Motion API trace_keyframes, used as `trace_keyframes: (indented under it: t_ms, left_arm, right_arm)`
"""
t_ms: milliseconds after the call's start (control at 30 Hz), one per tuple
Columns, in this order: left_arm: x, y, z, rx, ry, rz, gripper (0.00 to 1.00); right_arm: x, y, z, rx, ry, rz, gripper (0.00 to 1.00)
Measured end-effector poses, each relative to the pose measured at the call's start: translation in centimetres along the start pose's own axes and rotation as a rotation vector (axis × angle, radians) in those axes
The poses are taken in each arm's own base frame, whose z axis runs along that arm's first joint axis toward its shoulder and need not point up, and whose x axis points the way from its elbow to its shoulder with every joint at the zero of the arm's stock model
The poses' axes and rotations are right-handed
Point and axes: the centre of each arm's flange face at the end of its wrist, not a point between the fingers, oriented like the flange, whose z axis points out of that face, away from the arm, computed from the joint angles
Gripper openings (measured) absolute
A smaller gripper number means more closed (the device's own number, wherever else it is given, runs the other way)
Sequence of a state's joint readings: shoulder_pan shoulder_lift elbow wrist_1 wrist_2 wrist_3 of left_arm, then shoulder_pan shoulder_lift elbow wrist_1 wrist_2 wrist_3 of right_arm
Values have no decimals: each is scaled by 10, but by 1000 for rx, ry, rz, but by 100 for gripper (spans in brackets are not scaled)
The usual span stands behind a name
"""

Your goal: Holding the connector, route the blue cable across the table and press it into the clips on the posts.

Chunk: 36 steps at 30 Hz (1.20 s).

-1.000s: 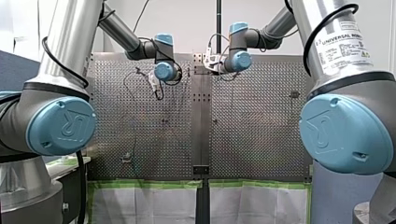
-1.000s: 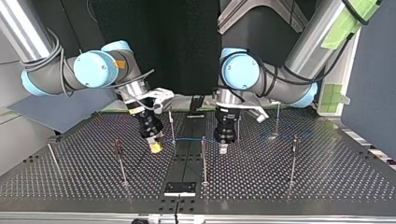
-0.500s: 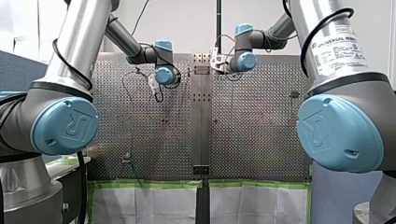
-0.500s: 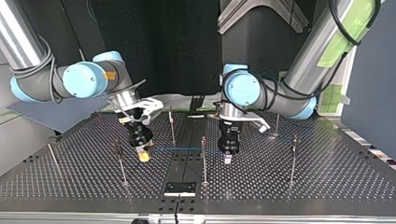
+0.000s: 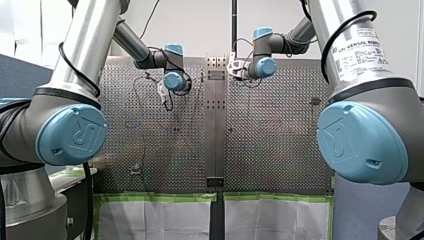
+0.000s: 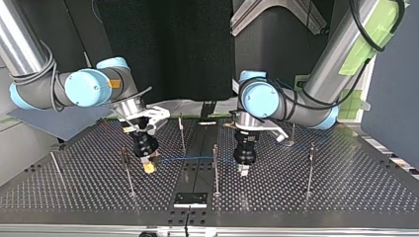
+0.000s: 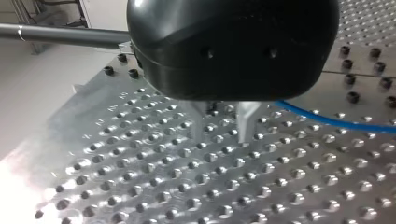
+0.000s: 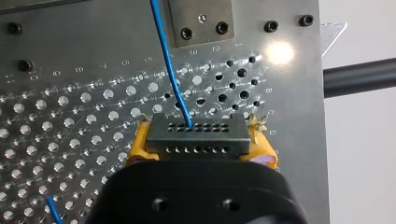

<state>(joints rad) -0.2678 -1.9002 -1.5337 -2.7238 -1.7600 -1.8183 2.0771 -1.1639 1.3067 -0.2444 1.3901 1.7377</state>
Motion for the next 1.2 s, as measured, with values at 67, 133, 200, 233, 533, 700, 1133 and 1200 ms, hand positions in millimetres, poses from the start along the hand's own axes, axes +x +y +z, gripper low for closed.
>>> trace_keyframes:
  t_ms: [67, 133, 200, 233, 533, 700, 1133, 1200]
  left_arm:
    - [1, 0, -2, -3, 16, 0, 100]
    - [0, 0, -4, -5, 26, 3, 100]
    - [-3, -2, -8, -7, 37, 8, 100]
    - [-6, -2, -11, -7, 41, 10, 100]
    - [-19, -10, -55, 0, 118, 39, 100]
    - [-19, -17, -84, 37, 174, 53, 100]
    - [-49, -41, -128, 129, 150, 29, 100]
    - [-51, -46, -132, 141, 147, 35, 100]
  right_arm:
    - [0, 0, 0, 0, 0, -1, 0]
    - [0, 0, 0, 0, 0, -2, 0]
    - [0, 0, 0, 0, -1, -2, 0]
    - [0, 0, 0, 0, -1, -2, 0]
    - [0, 2, -1, -23, -4, -8, 0]
    - [0, 2, -2, -29, -5, -10, 0]
    - [12, -1, -6, -29, 7, -11, 0]
    - [16, -1, -7, -31, 10, -12, 0]
